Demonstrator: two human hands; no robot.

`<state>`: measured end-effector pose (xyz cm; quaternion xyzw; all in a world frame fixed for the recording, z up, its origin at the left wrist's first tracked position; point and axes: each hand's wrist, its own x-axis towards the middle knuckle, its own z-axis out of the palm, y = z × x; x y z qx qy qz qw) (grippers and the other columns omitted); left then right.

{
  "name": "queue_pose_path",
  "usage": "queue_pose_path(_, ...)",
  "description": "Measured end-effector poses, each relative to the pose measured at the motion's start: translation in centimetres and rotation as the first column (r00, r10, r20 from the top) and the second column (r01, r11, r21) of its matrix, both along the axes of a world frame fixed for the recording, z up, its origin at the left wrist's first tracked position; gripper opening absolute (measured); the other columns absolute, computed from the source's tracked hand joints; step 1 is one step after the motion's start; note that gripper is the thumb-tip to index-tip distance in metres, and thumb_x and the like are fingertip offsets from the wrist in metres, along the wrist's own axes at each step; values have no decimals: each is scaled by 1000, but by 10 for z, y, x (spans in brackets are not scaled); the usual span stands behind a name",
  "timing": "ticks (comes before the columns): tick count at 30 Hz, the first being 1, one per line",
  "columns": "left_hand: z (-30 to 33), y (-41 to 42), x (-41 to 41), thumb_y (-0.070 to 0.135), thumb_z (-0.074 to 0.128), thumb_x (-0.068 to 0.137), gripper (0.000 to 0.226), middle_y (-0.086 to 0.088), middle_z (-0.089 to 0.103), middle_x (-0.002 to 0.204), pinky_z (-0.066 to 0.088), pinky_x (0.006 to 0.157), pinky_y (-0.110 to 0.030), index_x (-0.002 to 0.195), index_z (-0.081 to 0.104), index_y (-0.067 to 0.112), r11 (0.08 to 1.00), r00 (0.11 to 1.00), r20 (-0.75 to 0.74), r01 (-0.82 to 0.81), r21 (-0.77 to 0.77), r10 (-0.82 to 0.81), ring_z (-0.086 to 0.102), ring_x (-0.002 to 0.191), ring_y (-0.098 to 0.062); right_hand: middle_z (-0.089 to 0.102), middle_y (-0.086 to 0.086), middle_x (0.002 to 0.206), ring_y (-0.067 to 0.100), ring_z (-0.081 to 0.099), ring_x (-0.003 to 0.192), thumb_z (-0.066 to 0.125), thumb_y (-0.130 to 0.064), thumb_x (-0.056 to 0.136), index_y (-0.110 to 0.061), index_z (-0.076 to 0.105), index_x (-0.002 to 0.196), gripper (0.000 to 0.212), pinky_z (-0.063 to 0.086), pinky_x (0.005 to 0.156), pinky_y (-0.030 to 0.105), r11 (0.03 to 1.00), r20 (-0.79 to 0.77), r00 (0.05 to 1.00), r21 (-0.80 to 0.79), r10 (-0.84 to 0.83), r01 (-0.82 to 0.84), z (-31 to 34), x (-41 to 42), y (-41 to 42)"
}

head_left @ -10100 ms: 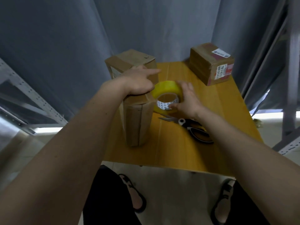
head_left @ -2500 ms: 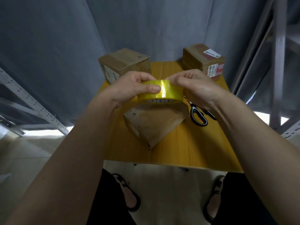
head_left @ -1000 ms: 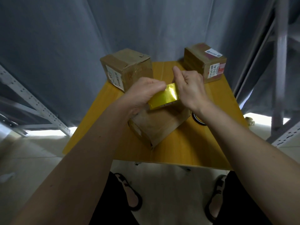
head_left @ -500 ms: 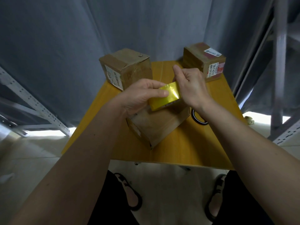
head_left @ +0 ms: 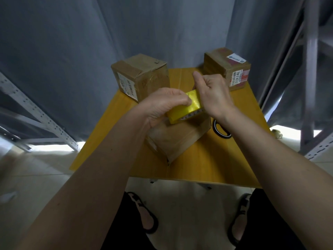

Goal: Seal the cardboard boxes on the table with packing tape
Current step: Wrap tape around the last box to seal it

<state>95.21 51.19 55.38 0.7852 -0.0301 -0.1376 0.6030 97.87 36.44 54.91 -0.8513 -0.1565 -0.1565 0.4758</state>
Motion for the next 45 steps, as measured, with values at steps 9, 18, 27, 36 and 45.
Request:
queue_pose_path(9,4,11,3,34,71,72,46,-18,73,99,53,90,-41,105,68,1,994,998,20,-53,-100,55,70,93,-28,49,5,130,18,50,117,53,-37,97,-23,56,123,30,44,100,38,957,-330,902,15,279,-290,8,-3,-14)
queue_pose_path(18,4,6,3,28,61,94,14,-1,70,78,48,62,-23,91,71,18,991,973,216,-98,90,76,64,67,-7,47,-3,115,12,51,92,77,-34,70,-24,42,130,71,40,64,23,921,-313,929,-266,196,-284,19,1,-20)
queue_pose_path(27,10,7,3,29,63,92,10,7,69,82,47,71,-18,95,72,25,970,939,345,-84,230,-1,61,74,0,52,2,105,10,52,80,74,-31,73,-24,55,110,42,39,60,23,959,-307,921,-71,241,-275,9,2,-18)
queue_pose_path(36,10,8,2,26,62,92,20,-5,72,93,48,73,-22,106,72,15,973,947,320,-47,227,-29,63,81,-7,48,-1,110,5,47,80,76,-26,73,-27,53,110,44,34,59,19,939,-246,931,-144,271,-312,8,4,-22)
queue_pose_path(45,9,12,1,31,65,90,21,-7,74,97,52,87,-39,104,73,18,968,953,303,-76,241,0,65,87,-13,52,4,117,19,54,101,75,-33,75,-25,51,119,51,47,77,32,928,-312,895,-86,320,-362,2,1,-22)
